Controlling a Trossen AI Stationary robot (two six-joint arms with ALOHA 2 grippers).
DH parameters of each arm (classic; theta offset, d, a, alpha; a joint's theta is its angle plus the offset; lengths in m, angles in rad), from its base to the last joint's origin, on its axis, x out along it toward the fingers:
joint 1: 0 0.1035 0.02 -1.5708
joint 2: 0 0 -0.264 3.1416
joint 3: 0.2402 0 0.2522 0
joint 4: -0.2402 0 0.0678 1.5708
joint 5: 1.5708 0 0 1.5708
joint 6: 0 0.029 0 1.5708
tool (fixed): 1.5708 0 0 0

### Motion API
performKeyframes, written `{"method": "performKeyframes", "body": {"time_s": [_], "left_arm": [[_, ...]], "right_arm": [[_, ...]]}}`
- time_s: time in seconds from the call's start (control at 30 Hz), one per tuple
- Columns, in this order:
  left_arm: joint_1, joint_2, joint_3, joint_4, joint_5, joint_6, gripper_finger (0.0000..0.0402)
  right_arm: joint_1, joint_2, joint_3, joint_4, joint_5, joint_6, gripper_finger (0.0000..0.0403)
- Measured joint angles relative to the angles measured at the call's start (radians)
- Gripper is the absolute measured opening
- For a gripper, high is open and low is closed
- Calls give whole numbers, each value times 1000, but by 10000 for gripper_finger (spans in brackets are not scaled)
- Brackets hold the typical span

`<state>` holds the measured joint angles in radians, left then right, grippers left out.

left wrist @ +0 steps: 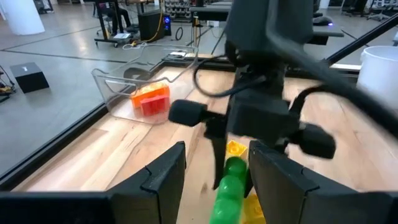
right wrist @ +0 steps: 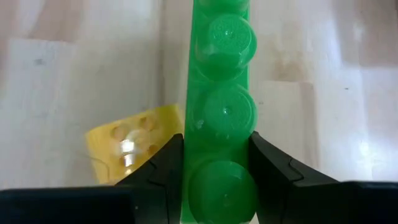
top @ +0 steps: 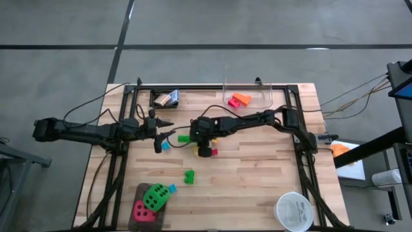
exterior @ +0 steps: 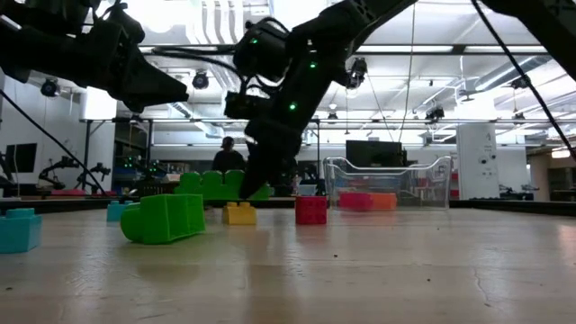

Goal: Pick & Place Toys
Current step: Put the top green game piece into the transparent bin

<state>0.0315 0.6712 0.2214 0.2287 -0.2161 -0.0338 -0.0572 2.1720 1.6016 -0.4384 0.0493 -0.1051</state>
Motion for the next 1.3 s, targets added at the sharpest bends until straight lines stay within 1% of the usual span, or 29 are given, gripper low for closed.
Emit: {"method": "performKeyframes", "body": {"time_s": [0.1,0.17,0.23,0.47,0.5,0.57,0.67,0.73,0.83,0.93,1.0,1.1,1.2,1.3], "left_arm": [[0,0,0,-6,0,0,177],[0,-1,0,-5,0,0,178],[0,-1,0,-5,0,0,178],[0,-1,0,-4,0,0,177],[0,-1,0,-2,0,0,177],[0,-1,0,2,0,-1,177],[0,0,0,12,0,-2,177],[0,0,0,18,0,-2,177],[0,0,0,18,0,-2,177],[0,0,0,19,0,-2,177],[0,0,0,19,0,-2,177],[0,0,0,19,0,-2,177],[0,0,0,16,0,-2,177],[0,0,0,15,0,-2,177]], "right_arm": [[21,-48,-85,131,-75,0,127],[36,-99,-166,266,-125,1,127],[52,-154,-265,426,-148,2,127],[81,-377,-687,971,-149,22,127],[82,-413,-741,1023,-134,27,127],[82,-481,-836,1091,-69,42,127],[62,-594,-935,1089,82,48,127],[37,-671,-972,1043,182,48,127],[-21,-771,-980,883,292,38,127],[-109,-848,-965,717,376,34,127],[-178,-883,-951,634,396,39,127],[-287,-910,-929,535,399,60,127],[-379,-913,-910,467,399,78,127],[-440,-897,-899,428,396,94,127]]}}
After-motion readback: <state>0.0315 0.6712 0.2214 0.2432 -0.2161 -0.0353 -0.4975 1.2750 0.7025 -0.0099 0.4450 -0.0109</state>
